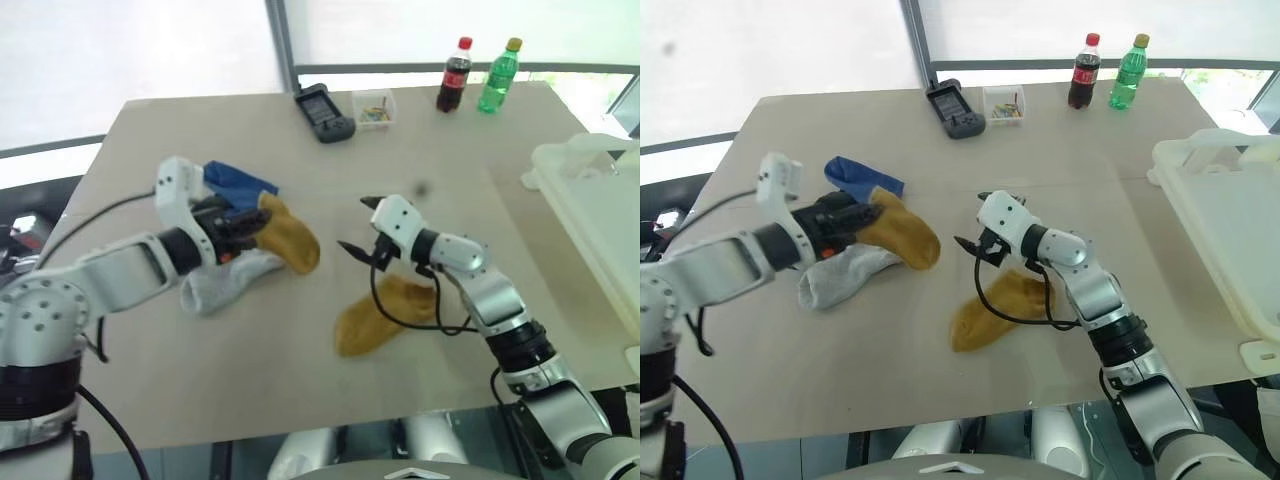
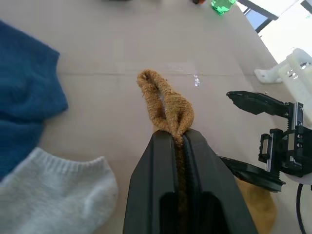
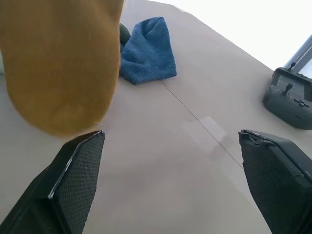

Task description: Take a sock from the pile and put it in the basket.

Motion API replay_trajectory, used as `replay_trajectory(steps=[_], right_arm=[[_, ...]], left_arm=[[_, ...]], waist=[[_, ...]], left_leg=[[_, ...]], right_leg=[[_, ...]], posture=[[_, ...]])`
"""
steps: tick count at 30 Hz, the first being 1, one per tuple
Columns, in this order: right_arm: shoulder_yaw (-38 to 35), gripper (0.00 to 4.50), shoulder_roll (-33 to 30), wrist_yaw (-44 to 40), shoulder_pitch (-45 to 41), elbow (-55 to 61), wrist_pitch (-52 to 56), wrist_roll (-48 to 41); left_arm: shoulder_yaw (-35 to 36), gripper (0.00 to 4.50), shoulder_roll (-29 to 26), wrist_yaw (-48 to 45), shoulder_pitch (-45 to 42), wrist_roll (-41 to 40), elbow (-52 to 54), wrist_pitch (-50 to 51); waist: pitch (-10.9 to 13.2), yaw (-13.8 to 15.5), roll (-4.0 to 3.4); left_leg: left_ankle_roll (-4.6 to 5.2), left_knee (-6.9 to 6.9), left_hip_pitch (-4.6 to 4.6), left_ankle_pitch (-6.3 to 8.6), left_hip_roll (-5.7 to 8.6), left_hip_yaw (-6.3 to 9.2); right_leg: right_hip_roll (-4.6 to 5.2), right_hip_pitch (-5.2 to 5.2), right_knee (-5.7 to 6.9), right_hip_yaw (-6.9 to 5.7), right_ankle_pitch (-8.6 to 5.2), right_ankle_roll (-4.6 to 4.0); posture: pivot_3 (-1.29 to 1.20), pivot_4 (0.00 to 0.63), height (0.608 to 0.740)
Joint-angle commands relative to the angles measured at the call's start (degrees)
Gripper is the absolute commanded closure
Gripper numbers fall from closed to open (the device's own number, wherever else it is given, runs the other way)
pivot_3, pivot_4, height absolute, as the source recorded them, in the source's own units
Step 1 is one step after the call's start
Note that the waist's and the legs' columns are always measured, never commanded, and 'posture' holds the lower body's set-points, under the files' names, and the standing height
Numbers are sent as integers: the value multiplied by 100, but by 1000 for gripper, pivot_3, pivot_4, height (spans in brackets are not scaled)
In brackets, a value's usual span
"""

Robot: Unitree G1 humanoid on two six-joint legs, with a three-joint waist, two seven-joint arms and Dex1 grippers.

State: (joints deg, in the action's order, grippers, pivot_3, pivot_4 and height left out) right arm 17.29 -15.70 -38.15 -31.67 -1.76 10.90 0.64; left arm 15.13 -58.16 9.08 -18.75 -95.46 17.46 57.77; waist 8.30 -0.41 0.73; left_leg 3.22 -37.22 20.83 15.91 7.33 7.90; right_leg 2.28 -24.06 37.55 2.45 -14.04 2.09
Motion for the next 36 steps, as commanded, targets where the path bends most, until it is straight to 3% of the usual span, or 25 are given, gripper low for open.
replay_trajectory(steps=[1,7,11,19,20,22,28,36], right_arm=[[-275,0,-177,40,127,383,15,-68],[-628,0,-545,137,594,1164,511,-136],[-966,0,-908,163,1129,1993,999,-190],[-1358,0,-1282,303,1670,2972,1757,-298],[-1369,0,-1301,327,1700,3024,1804,-308],[-1382,0,-1313,364,1769,3141,1912,-354],[-960,0,-1819,66,2306,3133,1596,-87],[-184,0,-2241,1,2804,2929,1280,585]], left_arm=[[-509,4446,-180,-667,-380,772,335,345],[-1745,4446,927,-960,-1118,1842,372,488],[-2467,4446,1904,-1308,-1550,2424,-372,816],[-2922,4446,3269,-2072,-2185,3631,-1776,886],[-2910,3907,3387,-2186,-2223,3759,-1874,840],[-2759,3474,3749,-2154,-2362,3988,-2280,797],[-2359,1032,4446,-2038,-2728,4612,-2933,607],[-2224,1032,4902,-2171,-2965,5360,-3321,573]], waist=[[1,30,-2],[2,125,1],[3,121,3],[5,126,9],[5,123,10],[5,121,11],[11,130,20],[12,121,27]], left_leg=[[0,0,0,0,1,3],[0,-5,3,0,1,3],[0,-5,7,0,1,4],[0,-17,6,-1,0,3],[0,-20,5,-1,1,4],[0,-20,6,-1,1,4],[0,-21,14,-1,1,7],[0,-26,7,-1,3,5]], right_leg=[[1,0,-3,-5,0,0],[4,2,0,-4,0,0],[3,0,0,-3,0,1],[3,2,11,-2,0,1],[4,4,12,-2,0,1],[4,3,11,0,1,2],[7,1,5,-7,1,2],[7,6,11,-4,1,4]], posture=[[0,150,740],[0,150,740],[0,150,740],[0,150,740],[0,150,740],[0,150,740],[0,150,740],[0,150,740]])
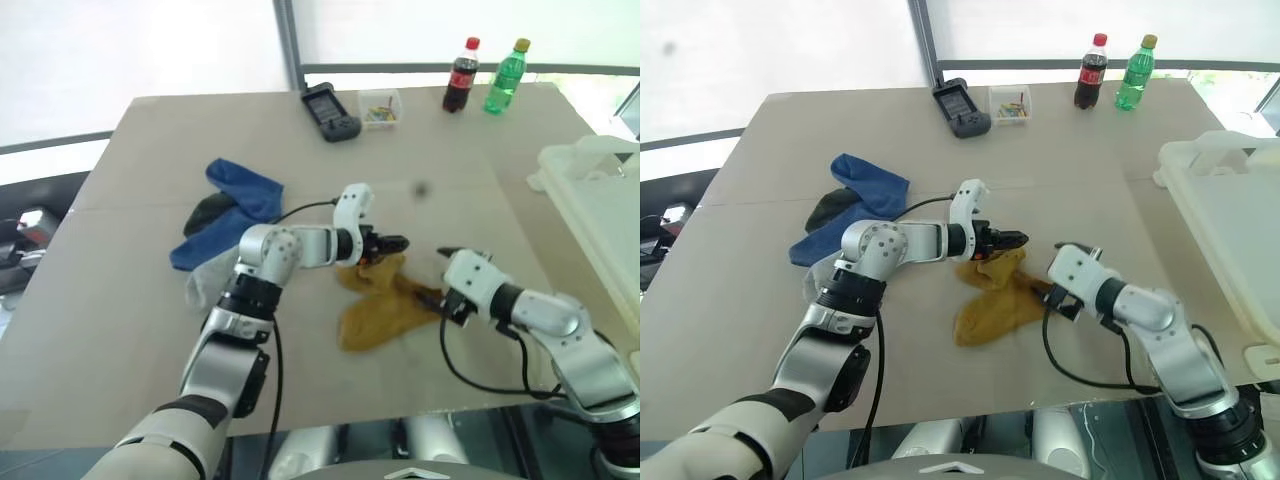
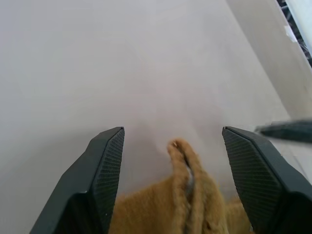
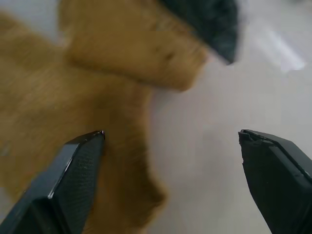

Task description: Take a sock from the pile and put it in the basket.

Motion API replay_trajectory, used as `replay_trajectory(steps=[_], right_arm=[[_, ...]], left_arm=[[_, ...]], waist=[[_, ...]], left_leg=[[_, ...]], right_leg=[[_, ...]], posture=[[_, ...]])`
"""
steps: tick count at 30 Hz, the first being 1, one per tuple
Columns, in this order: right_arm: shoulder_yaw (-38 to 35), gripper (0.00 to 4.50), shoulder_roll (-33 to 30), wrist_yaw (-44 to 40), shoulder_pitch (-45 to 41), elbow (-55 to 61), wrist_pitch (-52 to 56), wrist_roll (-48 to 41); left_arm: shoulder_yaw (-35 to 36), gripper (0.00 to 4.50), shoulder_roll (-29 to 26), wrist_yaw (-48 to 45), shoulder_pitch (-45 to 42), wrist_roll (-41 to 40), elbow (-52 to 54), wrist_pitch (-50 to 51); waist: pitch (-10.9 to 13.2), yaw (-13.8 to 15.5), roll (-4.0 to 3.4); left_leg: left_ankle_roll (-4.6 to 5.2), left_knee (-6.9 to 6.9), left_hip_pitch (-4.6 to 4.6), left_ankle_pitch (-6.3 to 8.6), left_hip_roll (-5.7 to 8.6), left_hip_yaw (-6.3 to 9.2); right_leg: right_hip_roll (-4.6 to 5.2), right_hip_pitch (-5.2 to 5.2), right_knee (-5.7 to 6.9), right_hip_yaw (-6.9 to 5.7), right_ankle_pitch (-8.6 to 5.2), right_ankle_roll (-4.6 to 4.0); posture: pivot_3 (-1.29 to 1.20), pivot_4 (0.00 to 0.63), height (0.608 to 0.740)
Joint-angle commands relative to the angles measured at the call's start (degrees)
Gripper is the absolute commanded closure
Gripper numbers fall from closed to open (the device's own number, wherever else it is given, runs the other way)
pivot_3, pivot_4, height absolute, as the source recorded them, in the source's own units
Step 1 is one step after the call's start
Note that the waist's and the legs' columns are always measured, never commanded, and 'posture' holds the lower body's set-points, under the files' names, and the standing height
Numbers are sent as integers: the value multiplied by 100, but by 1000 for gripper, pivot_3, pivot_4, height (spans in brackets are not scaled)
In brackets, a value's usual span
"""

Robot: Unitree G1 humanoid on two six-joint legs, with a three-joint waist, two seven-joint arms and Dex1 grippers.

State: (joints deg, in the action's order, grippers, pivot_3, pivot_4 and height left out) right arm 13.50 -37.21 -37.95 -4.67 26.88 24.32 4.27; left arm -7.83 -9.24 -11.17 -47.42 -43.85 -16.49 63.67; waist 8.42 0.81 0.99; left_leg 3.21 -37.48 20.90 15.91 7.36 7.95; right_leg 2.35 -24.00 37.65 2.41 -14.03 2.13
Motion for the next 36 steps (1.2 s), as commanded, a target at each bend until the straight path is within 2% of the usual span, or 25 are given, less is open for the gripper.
replay_trajectory(steps=[1,7,11,14,18,21,23,28,36], right_arm=[[214,0,-81,-15,142,128,-14,233],[213,0,-106,-226,506,713,218,-42],[107,0,-127,-296,572,826,295,-174],[-22,0,-31,-293,571,902,371,-360],[-353,0,83,-323,503,1182,687,-815],[-605,0,88,-322,501,1324,806,-1060],[-714,0,31,-326,493,1384,877,-1158],[-866,0,-22,-243,495,1449,938,-1296],[-1232,0,27,-60,421,1304,1054,-1554]], left_arm=[[94,1032,-57,-242,-56,238,158,28],[374,1032,-1055,-1608,315,-14,1077,120],[411,1032,-1405,-2166,321,-21,1213,199],[118,1032,-1703,-2578,332,189,1256,229],[-694,1032,-2108,-2966,584,1001,1583,-523],[-1205,1032,-2147,-3059,707,1655,1559,-1143],[-1363,1032,-2024,-3189,777,1796,1583,-1323],[-1247,1032,-1476,-3270,660,1780,1515,-1341],[-1013,1032,-1015,-3533,457,1598,1463,-1166]], waist=[[0,-2,0],[0,-19,0],[-1,39,2],[0,12,3],[0,-12,1],[0,15,2],[1,36,4],[1,73,4],[2,12,5]], left_leg=[[0,0,-1,0,0,0],[-2,7,-2,1,-7,1],[-2,-3,-2,1,-5,5],[-2,-6,-6,1,-3,8],[-2,-1,-5,1,-3,8],[-2,3,-3,1,-3,7],[-2,1,-2,1,-3,9],[-1,-1,1,1,-2,10],[0,-3,3,1,-2,10]], right_leg=[[0,0,0,0,0,0],[-8,-4,-1,2,0,-1],[-3,6,-3,-6,0,0],[-2,11,-1,-8,0,0],[-3,7,-1,-4,0,-1],[-3,6,-4,-3,0,-1],[-2,7,-4,-6,0,-1],[1,8,-5,-9,0,-1],[-1,5,-1,-8,0,-1]], posture=[[0,150,740],[0,150,740],[0,150,740],[0,150,740],[0,150,740],[0,150,740],[0,150,740],[0,150,740],[0,150,740]])
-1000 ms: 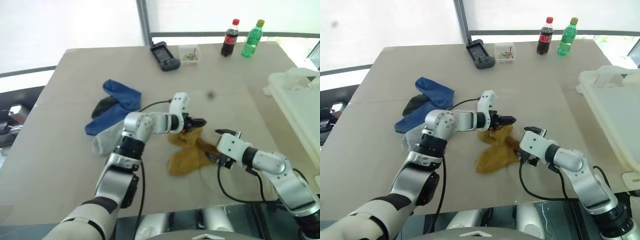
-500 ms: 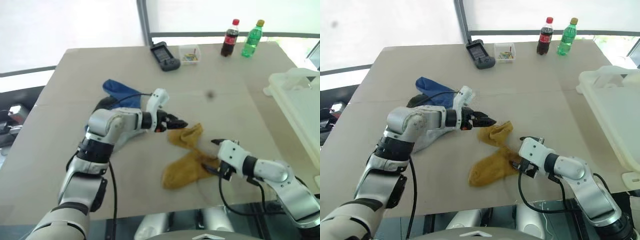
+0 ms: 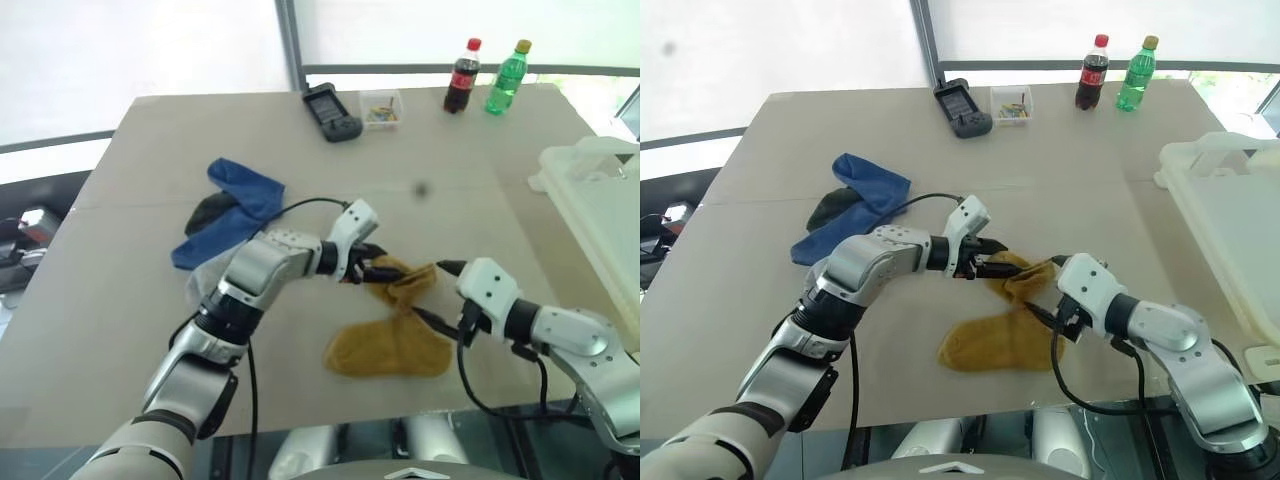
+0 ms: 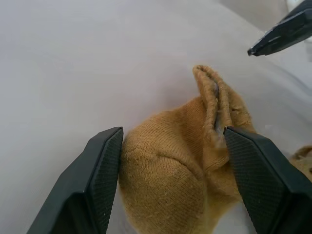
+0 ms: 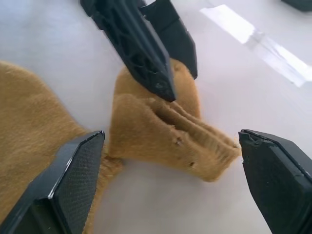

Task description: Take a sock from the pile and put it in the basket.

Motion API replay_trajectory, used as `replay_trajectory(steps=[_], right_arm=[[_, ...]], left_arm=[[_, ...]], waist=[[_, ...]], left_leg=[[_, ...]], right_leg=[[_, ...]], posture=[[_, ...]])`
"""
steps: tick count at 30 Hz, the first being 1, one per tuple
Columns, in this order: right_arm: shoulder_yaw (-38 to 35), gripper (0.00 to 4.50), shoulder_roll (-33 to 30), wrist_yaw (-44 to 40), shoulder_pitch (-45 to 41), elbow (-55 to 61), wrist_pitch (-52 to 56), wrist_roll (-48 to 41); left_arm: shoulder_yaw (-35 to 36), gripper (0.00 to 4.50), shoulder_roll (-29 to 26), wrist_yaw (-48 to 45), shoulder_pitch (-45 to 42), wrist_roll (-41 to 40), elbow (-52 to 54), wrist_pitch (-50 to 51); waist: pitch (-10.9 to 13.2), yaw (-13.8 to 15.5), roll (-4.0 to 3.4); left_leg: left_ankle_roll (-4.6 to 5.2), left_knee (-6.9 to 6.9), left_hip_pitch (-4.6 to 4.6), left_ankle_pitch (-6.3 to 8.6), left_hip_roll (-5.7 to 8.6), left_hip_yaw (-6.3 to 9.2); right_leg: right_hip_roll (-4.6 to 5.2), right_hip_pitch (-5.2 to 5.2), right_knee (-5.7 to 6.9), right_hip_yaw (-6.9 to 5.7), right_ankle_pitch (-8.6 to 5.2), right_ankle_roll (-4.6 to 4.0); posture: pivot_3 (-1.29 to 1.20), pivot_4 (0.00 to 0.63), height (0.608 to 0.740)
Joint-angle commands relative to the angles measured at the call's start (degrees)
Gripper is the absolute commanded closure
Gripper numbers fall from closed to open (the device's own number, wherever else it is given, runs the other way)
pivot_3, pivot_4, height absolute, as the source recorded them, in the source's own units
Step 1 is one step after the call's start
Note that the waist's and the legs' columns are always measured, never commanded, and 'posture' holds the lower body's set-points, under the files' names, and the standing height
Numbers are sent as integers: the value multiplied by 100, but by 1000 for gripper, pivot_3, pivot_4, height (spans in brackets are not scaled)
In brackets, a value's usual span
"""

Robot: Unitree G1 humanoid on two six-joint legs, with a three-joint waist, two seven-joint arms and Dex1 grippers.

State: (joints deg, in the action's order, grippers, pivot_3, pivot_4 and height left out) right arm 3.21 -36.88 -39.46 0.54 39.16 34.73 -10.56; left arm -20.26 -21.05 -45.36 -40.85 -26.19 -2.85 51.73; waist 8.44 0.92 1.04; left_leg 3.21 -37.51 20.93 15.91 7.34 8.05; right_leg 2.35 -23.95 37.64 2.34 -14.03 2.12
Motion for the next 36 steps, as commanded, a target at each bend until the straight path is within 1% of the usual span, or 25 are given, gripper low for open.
replay_trajectory(steps=[1,5,10,16,20,24,27,30,33,36], right_arm=[[-214,0,-20,112,-126,38,9,-59],[-246,0,130,367,-402,-192,59,-31],[-1,0,205,364,-761,-625,-5,14],[235,0,143,164,-910,-959,-283,68],[145,0,219,146,-1081,-1064,-214,-54],[-8,0,437,242,-1365,-1037,139,-360],[172,0,588,334,-1588,-1106,294,-378],[567,0,624,378,-1760,-1420,200,-72],[854,0,659,421,-1896,-1732,58,179],[1000,0,483,281,-1858,-1731,135,286]], left_arm=[[242,1032,199,-87,-225,-116,69,12],[266,1032,160,184,-213,331,-247,-292],[543,1032,12,271,-270,515,-619,-320],[222,1032,-124,-18,-162,845,-653,-478],[103,1032,-68,-144,-24,923,-583,-581],[295,1032,3,-197,4,781,-483,-434],[479,1032,-17,-270,-51,621,-395,-238],[234,1032,-126,-485,50,697,-227,-290],[-201,1032,-188,-510,170,1053,-235,-579],[-476,1032,-136,-239,181,1543,-545,-919]], waist=[[0,1,0],[0,-16,-1],[0,-10,0],[0,5,0],[0,-8,0],[0,-15,0],[0,-15,0],[0,-19,0],[-1,-16,-1],[-2,8,-1]], left_leg=[[0,-1,0,0,0,0],[0,-1,-3,0,0,0],[0,-1,-3,0,-1,-2],[1,-2,10,0,1,-1],[1,-2,8,0,2,0],[0,-3,2,-1,2,-1],[1,-5,4,0,2,-1],[1,-4,6,0,2,-1],[1,-3,6,0,2,-1],[1,-6,5,0,2,0]], right_leg=[[0,0,0,0,0,0],[-1,0,2,1,0,0],[-3,-3,4,3,0,0],[1,-7,-4,-2,0,0],[2,-7,-1,-1,0,0],[0,-6,10,1,0,0],[1,-7,8,0,0,0],[1,-8,5,0,0,0],[1,-9,5,0,0,0],[2,-6,5,-2,0,0]], posture=[[0,150,740],[0,150,740],[0,150,740],[0,150,740],[0,150,740],[0,150,740],[0,150,740],[0,150,740],[0,150,740],[0,150,740]])
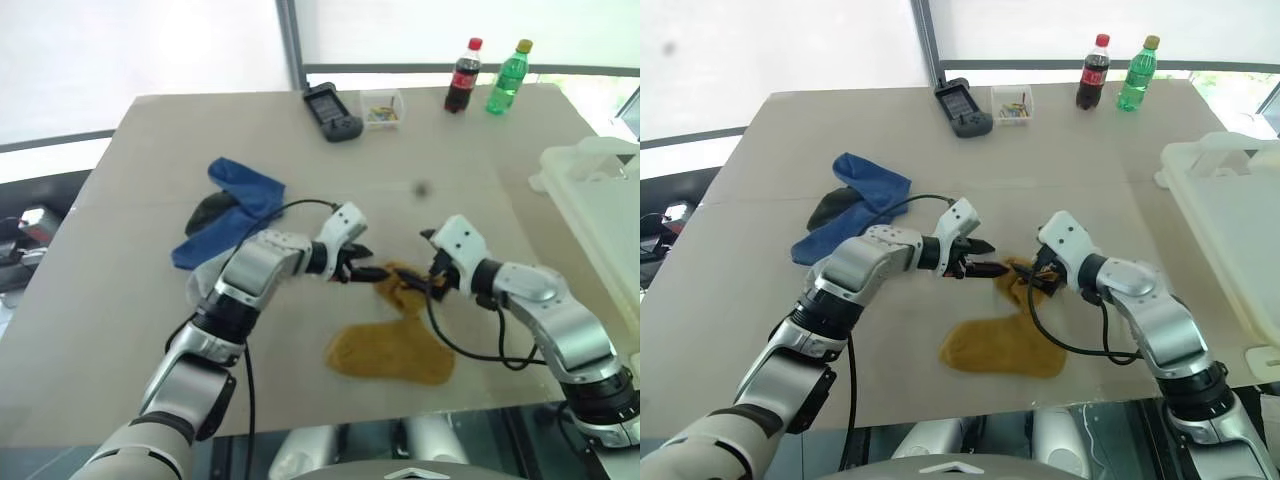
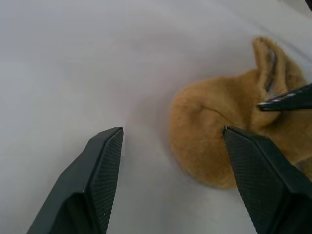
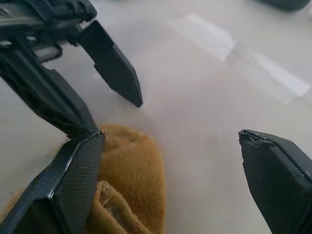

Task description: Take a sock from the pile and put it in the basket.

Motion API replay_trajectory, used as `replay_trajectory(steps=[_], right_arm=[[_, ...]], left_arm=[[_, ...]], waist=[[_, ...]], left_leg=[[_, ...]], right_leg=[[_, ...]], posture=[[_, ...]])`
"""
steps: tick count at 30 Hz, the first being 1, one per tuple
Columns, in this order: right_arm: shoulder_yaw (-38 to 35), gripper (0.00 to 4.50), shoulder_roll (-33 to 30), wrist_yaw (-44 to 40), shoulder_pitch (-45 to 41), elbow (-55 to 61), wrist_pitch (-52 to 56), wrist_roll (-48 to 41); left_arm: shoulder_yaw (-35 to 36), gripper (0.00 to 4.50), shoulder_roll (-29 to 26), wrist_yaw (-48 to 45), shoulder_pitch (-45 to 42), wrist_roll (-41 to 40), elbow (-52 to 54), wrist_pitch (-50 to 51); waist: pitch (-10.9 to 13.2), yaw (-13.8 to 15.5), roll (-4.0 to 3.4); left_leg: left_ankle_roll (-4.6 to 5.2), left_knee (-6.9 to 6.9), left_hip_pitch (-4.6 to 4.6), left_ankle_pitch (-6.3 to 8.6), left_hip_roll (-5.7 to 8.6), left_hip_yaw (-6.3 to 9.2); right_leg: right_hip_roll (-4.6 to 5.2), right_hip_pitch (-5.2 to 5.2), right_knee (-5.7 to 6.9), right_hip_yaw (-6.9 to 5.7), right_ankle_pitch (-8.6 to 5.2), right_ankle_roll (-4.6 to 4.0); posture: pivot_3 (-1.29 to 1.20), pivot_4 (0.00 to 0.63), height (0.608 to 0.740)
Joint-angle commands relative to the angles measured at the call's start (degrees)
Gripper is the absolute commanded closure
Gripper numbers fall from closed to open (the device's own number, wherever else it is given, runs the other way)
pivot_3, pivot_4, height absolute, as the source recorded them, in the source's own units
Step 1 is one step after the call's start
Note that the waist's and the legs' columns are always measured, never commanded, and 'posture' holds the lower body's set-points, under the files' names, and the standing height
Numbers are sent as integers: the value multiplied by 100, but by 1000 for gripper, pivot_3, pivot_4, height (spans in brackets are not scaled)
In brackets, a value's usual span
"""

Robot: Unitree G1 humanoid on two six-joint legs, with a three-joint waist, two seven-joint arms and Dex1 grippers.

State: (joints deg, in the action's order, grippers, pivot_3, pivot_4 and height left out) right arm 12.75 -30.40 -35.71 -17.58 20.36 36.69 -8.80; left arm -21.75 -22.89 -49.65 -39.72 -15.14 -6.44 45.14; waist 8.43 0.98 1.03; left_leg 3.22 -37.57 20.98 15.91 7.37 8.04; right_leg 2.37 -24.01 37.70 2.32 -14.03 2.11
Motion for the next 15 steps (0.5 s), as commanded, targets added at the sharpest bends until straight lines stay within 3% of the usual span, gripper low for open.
replay_trajectory(steps=[1,11,15], right_arm=[[39,0,-266,-155,33,228,-22,117],[-540,0,-1079,-173,735,949,50,172],[-696,0,-1223,-187,828,1048,88,162]], left_arm=[[-332,1032,82,267,69,520,-256,-289],[445,1032,663,1739,27,843,-913,298],[779,1032,668,2110,166,780,-622,573]], waist=[[-1,9,-1],[-22,31,12],[-39,-40,23]], left_leg=[[0,-1,0,0,0,0],[0,-41,-28,1,2,10],[-1,-53,-30,1,1,9]], right_leg=[[0,2,0,0,0,0],[1,46,15,-12,9,14],[-2,47,16,-10,13,20]], posture=[[0,150,740],[0,150,740],[0,150,740]])
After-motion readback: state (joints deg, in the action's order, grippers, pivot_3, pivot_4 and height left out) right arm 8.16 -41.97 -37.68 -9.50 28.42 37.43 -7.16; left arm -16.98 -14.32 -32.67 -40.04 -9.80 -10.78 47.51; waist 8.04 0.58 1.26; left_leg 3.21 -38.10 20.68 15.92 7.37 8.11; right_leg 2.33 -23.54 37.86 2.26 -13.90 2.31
